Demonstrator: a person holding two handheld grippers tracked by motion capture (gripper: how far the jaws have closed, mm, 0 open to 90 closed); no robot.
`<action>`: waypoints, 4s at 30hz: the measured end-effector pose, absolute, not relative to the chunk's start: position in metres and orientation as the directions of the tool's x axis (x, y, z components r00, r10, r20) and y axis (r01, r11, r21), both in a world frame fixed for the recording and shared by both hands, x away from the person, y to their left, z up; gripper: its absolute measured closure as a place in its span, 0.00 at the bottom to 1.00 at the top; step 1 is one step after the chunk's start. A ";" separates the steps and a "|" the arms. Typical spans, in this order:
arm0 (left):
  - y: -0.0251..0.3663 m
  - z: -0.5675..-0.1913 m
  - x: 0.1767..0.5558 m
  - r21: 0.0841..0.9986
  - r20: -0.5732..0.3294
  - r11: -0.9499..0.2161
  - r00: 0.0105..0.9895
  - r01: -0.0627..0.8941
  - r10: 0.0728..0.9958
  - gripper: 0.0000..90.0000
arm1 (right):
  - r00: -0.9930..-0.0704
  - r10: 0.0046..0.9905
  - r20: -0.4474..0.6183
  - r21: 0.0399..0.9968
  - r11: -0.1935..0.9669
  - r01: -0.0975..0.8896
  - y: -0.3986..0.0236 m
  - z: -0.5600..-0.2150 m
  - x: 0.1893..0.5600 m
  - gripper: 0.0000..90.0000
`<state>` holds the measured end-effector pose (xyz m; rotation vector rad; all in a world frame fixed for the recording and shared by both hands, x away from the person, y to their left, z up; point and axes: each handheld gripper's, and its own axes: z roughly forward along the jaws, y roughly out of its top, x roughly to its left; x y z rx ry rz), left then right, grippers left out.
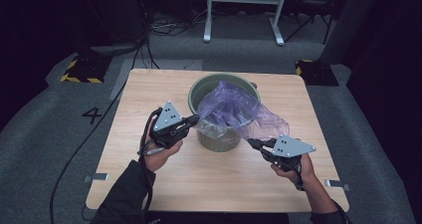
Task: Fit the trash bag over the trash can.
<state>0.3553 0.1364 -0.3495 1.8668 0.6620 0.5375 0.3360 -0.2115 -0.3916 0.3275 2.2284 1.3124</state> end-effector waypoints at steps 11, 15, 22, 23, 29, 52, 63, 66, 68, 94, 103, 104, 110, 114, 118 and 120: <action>0.153 -0.361 0.360 0.918 0.052 -0.315 0.717 0.239 0.695 0.99 | -0.837 0.464 -0.290 0.848 0.529 -0.001 -0.228 -0.414 0.339 1.00; 0.156 -0.362 0.360 0.915 0.061 -0.323 0.708 0.243 0.704 0.99 | -0.830 0.479 -0.287 0.851 0.525 0.009 -0.236 -0.417 0.341 0.95; 0.162 -0.365 0.361 0.911 0.059 -0.324 0.697 0.255 0.714 0.99 | -0.811 0.493 -0.317 0.863 0.504 -0.031 -0.252 -0.407 0.329 0.62; 0.163 -0.365 0.361 0.910 0.060 -0.325 0.697 0.255 0.714 0.99 | -0.808 0.496 -0.319 0.865 0.500 -0.035 -0.254 -0.404 0.326 0.62; 0.164 -0.365 0.362 0.906 0.072 -0.338 0.693 0.254 0.717 0.99 | -0.792 0.495 -0.357 0.882 0.458 -0.112 -0.267 -0.379 0.305 0.50; 0.171 -0.369 0.367 0.902 0.071 -0.342 0.691 0.264 0.720 0.94 | -0.620 0.691 -0.371 0.901 0.431 -0.058 -0.292 -0.331 0.341 0.28; 0.180 -0.367 0.365 0.909 0.050 -0.332 0.724 0.253 0.688 0.51 | -0.680 0.640 -0.357 0.872 0.489 0.002 -0.277 -0.343 0.372 0.78; 0.178 -0.357 0.361 0.908 0.080 -0.348 0.717 0.235 0.693 0.33 | -0.689 0.627 -0.363 0.874 0.487 -0.017 -0.273 -0.341 0.372 0.88; 0.179 -0.350 0.359 0.920 0.073 -0.329 0.729 0.215 0.681 0.29 | -0.691 0.621 -0.370 0.872 0.488 -0.027 -0.271 -0.339 0.371 0.89; 0.166 -0.344 0.450 0.851 0.013 -0.363 0.675 0.380 0.738 0.75 | -0.697 0.687 -0.207 0.902 0.410 0.136 -0.255 -0.333 0.444 0.94; 0.172 -0.371 0.477 0.810 -0.069 -0.334 0.645 0.481 0.762 0.88 | -0.669 0.734 -0.116 0.878 0.390 0.276 -0.246 -0.364 0.479 0.94; 0.172 -0.375 0.479 0.808 -0.085 -0.326 0.644 0.491 0.760 0.90 | -0.669 0.736 -0.102 0.875 0.387 0.292 -0.245 -0.368 0.482 0.94; 0.168 -0.392 0.481 0.792 -0.113 -0.341 0.671 0.506 0.732 0.98 | -0.676 0.733 -0.076 0.861 0.390 0.326 -0.239 -0.385 0.488 0.95; 0.169 -0.401 0.475 0.797 -0.126 -0.342 0.690 0.498 0.713 0.99 | -0.691 0.720 -0.065 0.855 0.398 0.334 -0.238 -0.397 0.486 0.95; 0.175 -0.405 0.464 0.808 -0.126 -0.336 0.700 0.484 0.703 0.99 | -0.711 0.699 -0.071 0.857 0.407 0.315 -0.239 -0.404 0.478 0.95; 0.181 -0.406 0.457 0.814 -0.124 -0.328 0.695 0.479 0.708 0.99 | -0.715 0.696 -0.069 0.861 0.404 0.311 -0.241 -0.406 0.475 0.95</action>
